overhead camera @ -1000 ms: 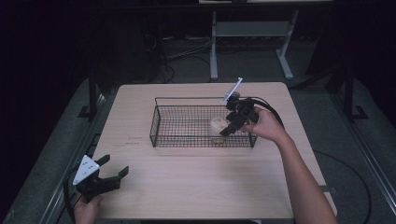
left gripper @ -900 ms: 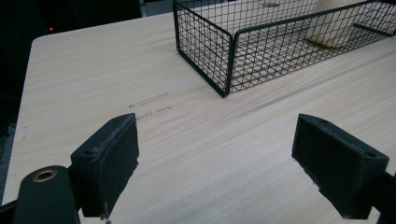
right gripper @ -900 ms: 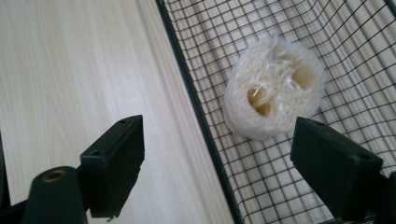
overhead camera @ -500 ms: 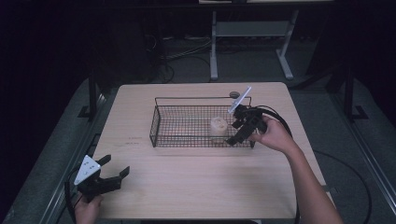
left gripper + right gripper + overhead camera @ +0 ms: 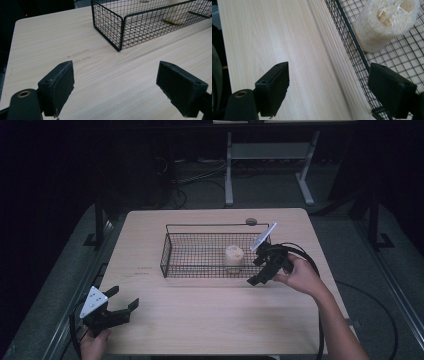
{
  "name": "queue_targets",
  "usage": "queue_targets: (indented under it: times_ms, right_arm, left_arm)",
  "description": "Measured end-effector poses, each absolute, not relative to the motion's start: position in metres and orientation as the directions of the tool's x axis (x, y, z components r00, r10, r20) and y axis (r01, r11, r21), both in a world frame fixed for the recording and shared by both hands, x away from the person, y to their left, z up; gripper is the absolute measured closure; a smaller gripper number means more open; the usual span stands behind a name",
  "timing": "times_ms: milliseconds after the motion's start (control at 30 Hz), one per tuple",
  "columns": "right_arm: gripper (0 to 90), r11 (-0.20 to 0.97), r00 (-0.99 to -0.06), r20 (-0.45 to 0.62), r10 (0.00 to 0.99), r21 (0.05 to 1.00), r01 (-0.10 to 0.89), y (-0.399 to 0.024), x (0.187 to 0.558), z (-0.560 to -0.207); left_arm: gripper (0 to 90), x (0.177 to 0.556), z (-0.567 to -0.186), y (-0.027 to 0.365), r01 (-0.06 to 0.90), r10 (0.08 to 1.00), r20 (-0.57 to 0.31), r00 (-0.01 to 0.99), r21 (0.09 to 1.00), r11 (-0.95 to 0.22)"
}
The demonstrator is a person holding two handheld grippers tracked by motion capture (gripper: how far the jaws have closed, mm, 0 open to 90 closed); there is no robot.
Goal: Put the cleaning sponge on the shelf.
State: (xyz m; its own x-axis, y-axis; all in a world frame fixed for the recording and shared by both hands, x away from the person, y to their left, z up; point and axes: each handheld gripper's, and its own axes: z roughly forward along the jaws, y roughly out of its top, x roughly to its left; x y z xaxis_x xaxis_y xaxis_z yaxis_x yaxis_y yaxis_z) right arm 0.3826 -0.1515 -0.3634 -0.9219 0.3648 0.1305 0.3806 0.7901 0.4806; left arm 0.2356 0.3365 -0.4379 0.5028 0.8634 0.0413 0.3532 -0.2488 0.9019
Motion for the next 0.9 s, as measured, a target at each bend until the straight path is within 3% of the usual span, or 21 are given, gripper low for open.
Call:
queue_targets:
  times_ms: [333, 900]
  right_arm:
    - [16.9, 0.806, -0.922, 0.126, 0.366, 0.453, 0.381, -0.157, 0.365, -0.375]
    - [16.9, 0.759, -0.907, 0.149, 0.394, 0.503, 0.412, -0.184, 0.329, -0.398]
  left_arm:
    - [13.9, 0.236, -0.438, 0.336, 0.355, 0.863, 0.043, 0.504, 0.9, -0.252]
    - [13.9, 0.235, -0.439, 0.334, 0.354, 0.86, 0.045, 0.508, 0.9, -0.256]
